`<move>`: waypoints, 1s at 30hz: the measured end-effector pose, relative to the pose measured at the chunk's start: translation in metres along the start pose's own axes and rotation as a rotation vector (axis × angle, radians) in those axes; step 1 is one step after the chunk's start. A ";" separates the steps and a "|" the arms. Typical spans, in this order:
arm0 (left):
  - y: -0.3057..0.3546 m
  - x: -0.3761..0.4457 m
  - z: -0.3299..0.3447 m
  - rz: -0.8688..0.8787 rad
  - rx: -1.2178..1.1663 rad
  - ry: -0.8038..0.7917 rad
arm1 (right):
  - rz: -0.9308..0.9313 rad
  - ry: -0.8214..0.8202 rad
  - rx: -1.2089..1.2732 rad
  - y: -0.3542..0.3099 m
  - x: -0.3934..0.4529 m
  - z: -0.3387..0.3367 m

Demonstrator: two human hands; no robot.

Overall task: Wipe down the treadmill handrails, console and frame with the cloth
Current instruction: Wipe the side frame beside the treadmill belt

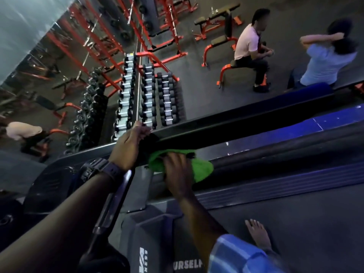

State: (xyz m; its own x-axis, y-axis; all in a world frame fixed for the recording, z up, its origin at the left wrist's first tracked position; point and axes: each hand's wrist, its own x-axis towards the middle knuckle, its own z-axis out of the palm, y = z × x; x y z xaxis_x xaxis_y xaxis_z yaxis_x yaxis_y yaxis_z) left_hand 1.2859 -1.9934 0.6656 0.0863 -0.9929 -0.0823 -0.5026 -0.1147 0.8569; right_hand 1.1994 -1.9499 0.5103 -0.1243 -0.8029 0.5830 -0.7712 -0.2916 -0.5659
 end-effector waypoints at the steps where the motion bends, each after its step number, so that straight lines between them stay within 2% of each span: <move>1: -0.001 0.001 -0.003 0.000 -0.023 0.006 | 0.097 0.034 0.005 0.009 0.000 -0.004; 3: -0.003 0.004 -0.007 -0.009 -0.060 0.019 | 0.350 0.142 0.071 0.002 0.010 -0.011; 4: -0.003 0.004 -0.007 -0.008 -0.065 0.015 | 0.399 0.190 0.112 -0.014 0.019 -0.014; 5: -0.003 0.005 -0.007 -0.017 -0.067 0.014 | 0.349 0.206 0.152 -0.033 0.028 -0.013; 7: -0.007 0.005 -0.013 -0.032 -0.046 0.002 | 0.071 0.142 0.158 -0.060 0.032 -0.005; 9: -0.007 0.005 -0.016 -0.031 -0.041 -0.015 | -0.221 0.035 0.092 -0.048 0.026 0.005; 11: -0.003 0.002 -0.013 -0.013 -0.024 -0.023 | -0.368 -0.061 0.016 -0.012 0.019 0.002; 13: 0.001 0.000 -0.005 0.094 0.205 -0.001 | -0.338 -0.065 -0.042 0.024 0.021 -0.023; 15: 0.006 -0.002 0.008 0.251 0.491 0.019 | -0.213 0.022 -0.075 0.044 0.039 -0.059; 18: 0.024 -0.005 0.047 0.322 0.573 0.012 | 0.017 0.059 -0.052 0.043 0.094 -0.104; 20: 0.038 -0.009 0.077 0.301 0.564 0.032 | 0.015 -0.108 -0.067 0.037 0.119 -0.121; 23: 0.050 -0.020 0.100 0.258 0.617 0.100 | -0.247 -0.383 -0.142 0.059 0.117 -0.158; 25: 0.051 -0.027 0.111 0.303 0.732 0.028 | -0.325 -0.435 -0.271 0.101 0.116 -0.199; 26: 0.053 -0.030 0.117 0.341 0.745 -0.017 | -0.260 -0.429 -0.366 0.124 0.123 -0.223; 28: 0.066 -0.033 0.134 0.375 0.735 -0.077 | 0.026 -0.385 -0.489 0.166 0.152 -0.261; 30: 0.083 -0.033 0.157 0.385 0.757 -0.120 | 0.244 -0.401 -0.467 0.186 0.186 -0.274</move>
State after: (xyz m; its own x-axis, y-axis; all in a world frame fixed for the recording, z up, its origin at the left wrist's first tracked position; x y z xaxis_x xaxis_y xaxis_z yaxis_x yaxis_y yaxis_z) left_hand 1.1068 -1.9752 0.6593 -0.2780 -0.9590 0.0550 -0.9207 0.2824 0.2694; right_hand 0.8622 -2.0115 0.6735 -0.1573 -0.9750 0.1573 -0.9512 0.1068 -0.2893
